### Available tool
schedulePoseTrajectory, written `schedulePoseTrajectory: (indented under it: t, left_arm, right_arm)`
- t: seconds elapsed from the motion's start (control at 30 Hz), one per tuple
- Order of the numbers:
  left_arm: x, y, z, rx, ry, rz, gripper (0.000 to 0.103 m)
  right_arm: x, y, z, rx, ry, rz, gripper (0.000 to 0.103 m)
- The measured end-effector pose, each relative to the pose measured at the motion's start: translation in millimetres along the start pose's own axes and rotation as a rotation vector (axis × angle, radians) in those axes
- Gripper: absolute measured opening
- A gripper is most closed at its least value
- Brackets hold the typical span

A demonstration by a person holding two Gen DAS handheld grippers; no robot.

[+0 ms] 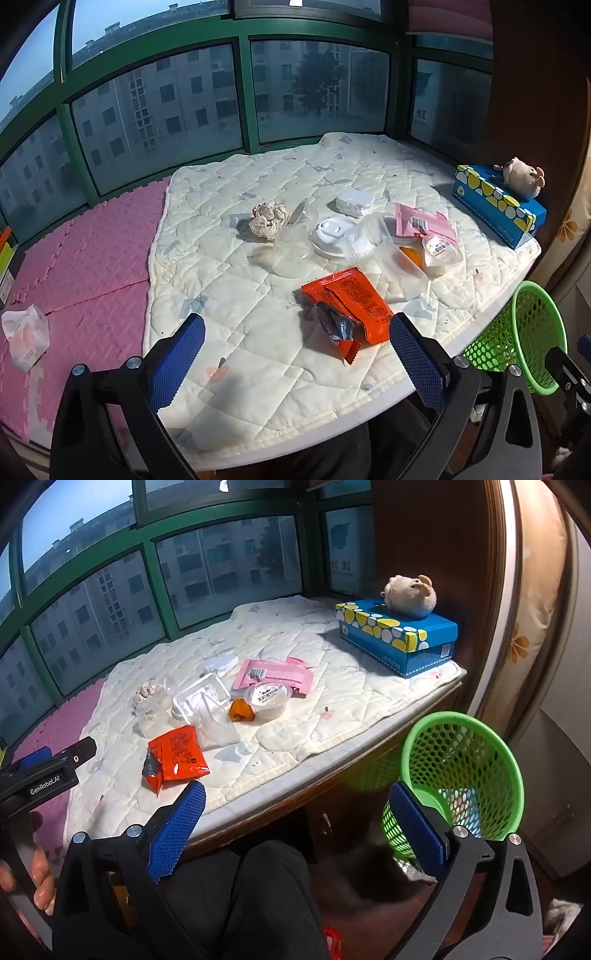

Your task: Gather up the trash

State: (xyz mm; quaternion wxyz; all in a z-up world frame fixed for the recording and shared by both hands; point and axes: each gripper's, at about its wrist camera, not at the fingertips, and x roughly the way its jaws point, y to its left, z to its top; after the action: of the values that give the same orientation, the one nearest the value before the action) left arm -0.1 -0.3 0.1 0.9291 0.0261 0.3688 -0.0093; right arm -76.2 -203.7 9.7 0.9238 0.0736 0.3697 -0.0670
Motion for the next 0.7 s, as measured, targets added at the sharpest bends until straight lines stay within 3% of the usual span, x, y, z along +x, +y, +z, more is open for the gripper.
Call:
schedulePoseTrajectory:
  t: [0.7]
  left_arm:
    - [-7.1,-0.5,5.6,-0.004,-0.012,-0.003,0.097]
  right_arm:
    - [-4.6,-0.9,2.3,0.005,-0.013,-0.004,0.099]
